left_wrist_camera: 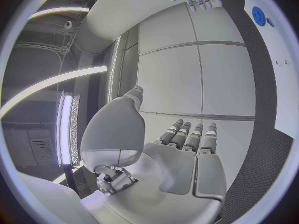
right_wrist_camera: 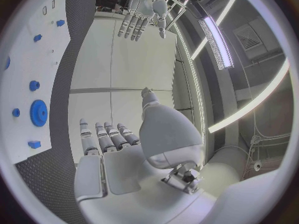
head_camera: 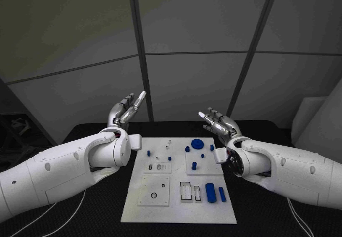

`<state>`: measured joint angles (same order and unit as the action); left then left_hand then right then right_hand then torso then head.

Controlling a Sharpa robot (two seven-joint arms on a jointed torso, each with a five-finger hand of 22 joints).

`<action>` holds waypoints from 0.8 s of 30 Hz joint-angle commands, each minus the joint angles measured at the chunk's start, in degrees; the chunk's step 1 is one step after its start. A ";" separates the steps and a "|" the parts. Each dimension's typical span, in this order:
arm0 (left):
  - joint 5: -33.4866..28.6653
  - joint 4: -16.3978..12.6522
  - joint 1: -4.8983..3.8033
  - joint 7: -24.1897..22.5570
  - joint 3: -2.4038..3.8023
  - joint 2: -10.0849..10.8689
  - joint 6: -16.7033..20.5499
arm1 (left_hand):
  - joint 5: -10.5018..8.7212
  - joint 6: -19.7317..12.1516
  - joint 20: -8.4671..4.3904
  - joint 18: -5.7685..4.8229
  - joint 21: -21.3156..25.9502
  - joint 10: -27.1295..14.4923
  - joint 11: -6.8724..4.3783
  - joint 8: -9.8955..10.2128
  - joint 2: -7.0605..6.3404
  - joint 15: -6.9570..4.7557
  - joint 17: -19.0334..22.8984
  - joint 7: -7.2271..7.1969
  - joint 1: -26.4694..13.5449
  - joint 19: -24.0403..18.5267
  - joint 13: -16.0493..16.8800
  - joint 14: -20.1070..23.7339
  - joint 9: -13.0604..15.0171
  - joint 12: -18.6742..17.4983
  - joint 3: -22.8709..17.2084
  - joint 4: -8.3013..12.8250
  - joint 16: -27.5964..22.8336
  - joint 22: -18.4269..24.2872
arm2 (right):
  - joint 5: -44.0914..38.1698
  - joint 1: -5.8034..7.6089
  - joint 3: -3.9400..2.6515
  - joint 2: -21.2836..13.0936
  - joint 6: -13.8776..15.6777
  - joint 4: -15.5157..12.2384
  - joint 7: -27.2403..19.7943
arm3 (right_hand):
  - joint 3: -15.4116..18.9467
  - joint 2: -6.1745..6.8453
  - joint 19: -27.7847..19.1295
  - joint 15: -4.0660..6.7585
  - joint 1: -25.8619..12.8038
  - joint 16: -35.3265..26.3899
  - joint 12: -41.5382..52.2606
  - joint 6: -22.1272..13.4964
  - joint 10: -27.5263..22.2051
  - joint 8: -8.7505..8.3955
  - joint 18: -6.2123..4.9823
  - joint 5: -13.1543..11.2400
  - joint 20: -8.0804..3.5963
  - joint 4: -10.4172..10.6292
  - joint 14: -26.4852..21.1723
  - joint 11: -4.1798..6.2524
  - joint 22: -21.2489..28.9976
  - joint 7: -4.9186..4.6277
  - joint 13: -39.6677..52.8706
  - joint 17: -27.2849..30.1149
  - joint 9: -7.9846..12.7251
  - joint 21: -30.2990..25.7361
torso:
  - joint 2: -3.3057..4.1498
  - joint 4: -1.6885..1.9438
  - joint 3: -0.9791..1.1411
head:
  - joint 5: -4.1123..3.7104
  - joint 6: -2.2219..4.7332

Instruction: Assemble the parts on the task board

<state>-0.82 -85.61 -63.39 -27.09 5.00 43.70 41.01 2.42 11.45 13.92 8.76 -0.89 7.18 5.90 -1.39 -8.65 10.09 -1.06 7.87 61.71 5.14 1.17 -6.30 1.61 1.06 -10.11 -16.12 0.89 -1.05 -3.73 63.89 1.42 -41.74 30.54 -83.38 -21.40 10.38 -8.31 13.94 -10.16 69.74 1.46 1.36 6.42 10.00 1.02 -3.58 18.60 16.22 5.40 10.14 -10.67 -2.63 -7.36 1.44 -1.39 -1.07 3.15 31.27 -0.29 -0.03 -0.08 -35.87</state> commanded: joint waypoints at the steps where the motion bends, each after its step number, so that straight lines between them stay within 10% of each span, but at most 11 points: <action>1: 0.35 0.00 -0.16 0.09 0.08 -0.04 -1.34 | 0.33 1.06 1.14 -0.81 -0.27 0.80 0.82 -0.35 0.03 0.99 -0.14 0.92 2.60 0.11 0.13 -0.47 0.14 0.22 -0.44 -0.75 0.32 -0.11 | -3.99 0.60 0.10 0.39 -9.54 0.87 4.96 | -2.04 -0.22 13.19 -1.57 9.80 4.05 3.64 13.02 17.46 3.03 -3.35 -1.35 0.43 -5.86 18.76 -2.38 -2.73 -7.04 1.81 -1.87 -1.80 5.49 | 0.00 -0.02 0.00 | 0.01 0.00; 4: 0.35 0.00 -0.16 0.09 0.08 -0.04 -1.34 | 0.31 2.34 1.80 -0.59 -0.37 2.29 1.99 -0.61 0.71 1.39 -0.34 1.99 3.04 0.36 0.33 -1.80 0.32 0.51 -0.50 -0.67 0.60 -0.18 | -4.51 0.89 0.20 0.61 -11.06 1.36 5.80 | -3.93 -0.15 22.35 -1.45 13.10 8.06 8.07 24.90 34.72 6.12 -5.33 -1.77 0.36 -8.83 35.13 -2.33 -4.38 -7.43 3.25 -3.10 -3.26 9.51 | 0.00 -0.02 0.00 | 0.01 0.00; 7: 0.35 0.00 -0.16 0.09 0.08 -0.04 -1.34 | 0.29 5.55 2.66 0.00 -1.21 6.37 4.18 -1.33 1.25 1.72 -1.09 3.98 4.58 2.84 0.85 -6.92 0.76 1.39 -0.51 -0.42 1.87 -0.74 | -4.69 0.99 0.23 0.69 -11.58 1.52 6.08 | -5.78 0.23 27.28 0.35 14.66 8.64 8.48 35.67 40.81 7.91 -6.71 -0.98 0.27 -11.10 41.64 -0.95 -4.96 -6.35 2.41 -2.56 -3.81 11.93 | 0.00 -0.02 0.00 | 0.01 0.00; 8: 0.34 0.70 -0.16 1.31 0.04 1.02 -4.01 | 0.32 7.32 2.81 0.12 -1.72 8.48 4.99 -1.77 1.43 1.87 -1.42 4.73 5.32 4.31 1.11 -9.28 1.01 1.89 -0.59 -0.21 2.52 -1.06 | -22.22 1.20 0.16 -0.72 -2.67 3.85 4.69 | -6.29 0.57 28.57 0.77 15.05 8.91 8.55 38.95 42.43 8.43 -7.04 -1.19 -0.18 -11.80 43.48 -0.34 -5.14 -6.07 2.28 -2.54 -3.94 12.60 | 0.09 -0.41 -0.15 | -0.11 -1.24; 9: 0.34 0.61 -0.15 1.34 0.03 1.20 -4.14 | 0.25 9.12 2.96 -0.04 -2.56 10.65 5.31 -2.22 1.52 2.03 -1.79 5.16 6.22 6.60 1.35 -12.15 1.25 2.39 -0.64 0.03 3.33 -1.56 | -24.42 1.38 0.16 -0.75 -2.32 4.13 4.87 | -6.96 0.72 29.92 1.24 14.92 8.68 8.08 40.66 43.70 8.25 -6.87 -1.27 -0.56 -12.24 44.85 -0.03 -5.34 -5.79 2.02 -2.34 -3.71 13.34 | 0.12 -0.43 -0.13 | -0.08 -1.21; 16: 0.34 -0.52 -0.14 1.71 -0.09 2.42 -5.01 | 0.29 26.23 2.64 0.43 -12.79 36.58 7.24 -6.62 2.74 1.46 -4.63 5.98 10.09 31.16 3.79 -37.69 3.35 9.00 -0.22 2.42 10.86 -6.72 | -38.23 2.94 0.14 -0.91 -2.39 5.40 6.94 | -11.40 3.19 36.94 4.22 13.45 8.39 5.24 46.62 51.00 6.54 -6.83 -1.31 -4.24 -15.25 54.57 1.99 -8.36 -4.47 2.03 -2.66 -2.69 20.15 | 0.39 -0.15 0.02 | -0.24 -1.57; 24: 0.40 -3.62 -0.12 2.41 -0.20 4.57 -6.17 | 0.27 37.47 0.86 1.92 -18.60 45.60 4.60 -9.25 4.18 -1.78 -5.59 5.23 11.44 42.45 3.27 -49.01 3.99 10.45 1.32 5.56 13.49 -9.00 | -53.12 4.99 0.12 -0.80 -4.13 6.53 11.00 | -15.40 5.47 39.24 7.09 11.39 9.89 3.28 50.25 56.35 5.04 -6.65 -0.61 -7.32 -17.26 64.15 3.62 -14.95 -3.45 2.12 -4.56 -2.73 30.94 | 1.52 0.21 0.02 | -0.27 -1.38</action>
<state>-0.81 -88.75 -63.43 -25.19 4.78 48.15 36.77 2.41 48.82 14.82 11.14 -19.43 52.64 10.58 -10.49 -4.43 8.32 -6.64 12.24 72.94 47.44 4.47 -55.15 5.63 11.32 -8.68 -10.71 14.34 -10.03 -45.86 68.65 1.58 -42.60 26.79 -76.96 -13.30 -1.51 -4.92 49.84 -5.39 82.11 10.13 6.10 52.07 60.70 7.13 -9.38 17.62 11.31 -9.89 65.60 -8.47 -12.78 -11.68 3.46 -4.64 -3.91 25.80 32.24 -0.26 -0.02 -0.31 -37.36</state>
